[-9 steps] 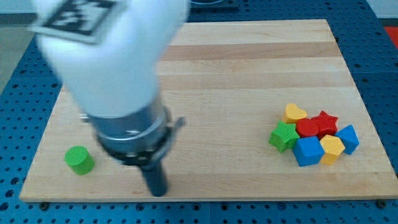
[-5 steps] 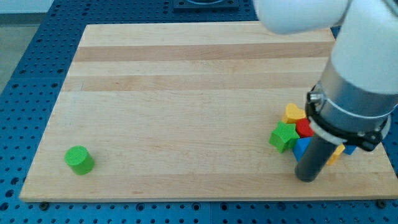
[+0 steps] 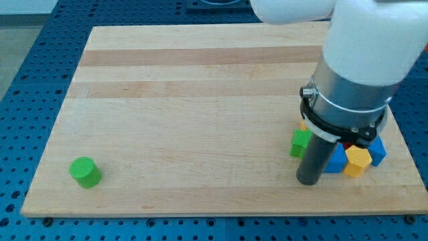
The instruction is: Slide the green star and yellow heart diagonally to the green circle
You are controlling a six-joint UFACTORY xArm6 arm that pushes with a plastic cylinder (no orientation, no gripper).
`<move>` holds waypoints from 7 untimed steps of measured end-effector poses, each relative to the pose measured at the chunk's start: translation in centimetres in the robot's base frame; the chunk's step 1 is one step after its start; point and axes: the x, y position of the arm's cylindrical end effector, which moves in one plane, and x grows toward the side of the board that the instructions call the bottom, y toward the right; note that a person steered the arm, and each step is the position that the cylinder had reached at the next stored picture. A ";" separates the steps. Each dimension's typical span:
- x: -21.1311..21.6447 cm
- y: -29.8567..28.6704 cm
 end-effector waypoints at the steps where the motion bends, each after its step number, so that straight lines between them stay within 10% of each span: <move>1: -1.4 0.0; 7: -10.1 1.2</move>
